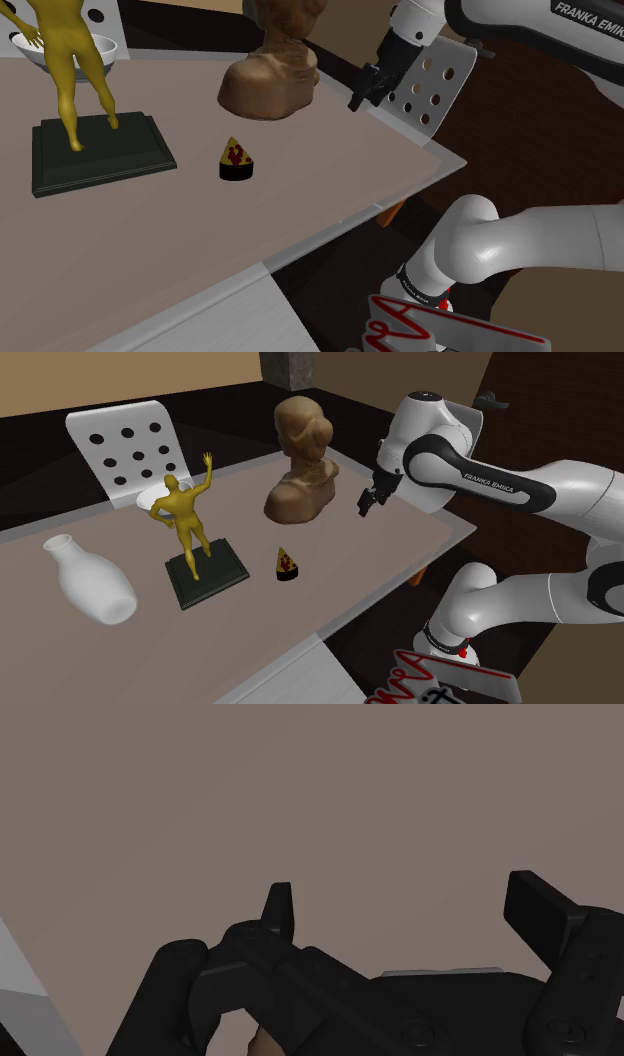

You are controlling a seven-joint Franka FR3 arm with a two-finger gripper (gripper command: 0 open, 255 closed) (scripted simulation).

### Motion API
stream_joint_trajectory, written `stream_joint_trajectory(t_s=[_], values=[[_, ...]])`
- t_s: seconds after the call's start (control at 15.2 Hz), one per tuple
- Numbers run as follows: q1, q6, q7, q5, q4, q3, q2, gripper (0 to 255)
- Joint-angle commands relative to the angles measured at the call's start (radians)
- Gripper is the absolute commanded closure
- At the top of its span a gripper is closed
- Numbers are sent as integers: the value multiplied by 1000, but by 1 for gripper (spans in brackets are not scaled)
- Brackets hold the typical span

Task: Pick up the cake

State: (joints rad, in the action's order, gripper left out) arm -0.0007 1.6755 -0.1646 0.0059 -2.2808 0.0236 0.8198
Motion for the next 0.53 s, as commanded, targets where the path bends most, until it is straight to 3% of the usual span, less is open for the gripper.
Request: stream_joint_trajectory(t_s=[0.0,0.46], values=[[0,0,0,0,0,0,0,0],[15,87,-200,69,23,160,-113,0]])
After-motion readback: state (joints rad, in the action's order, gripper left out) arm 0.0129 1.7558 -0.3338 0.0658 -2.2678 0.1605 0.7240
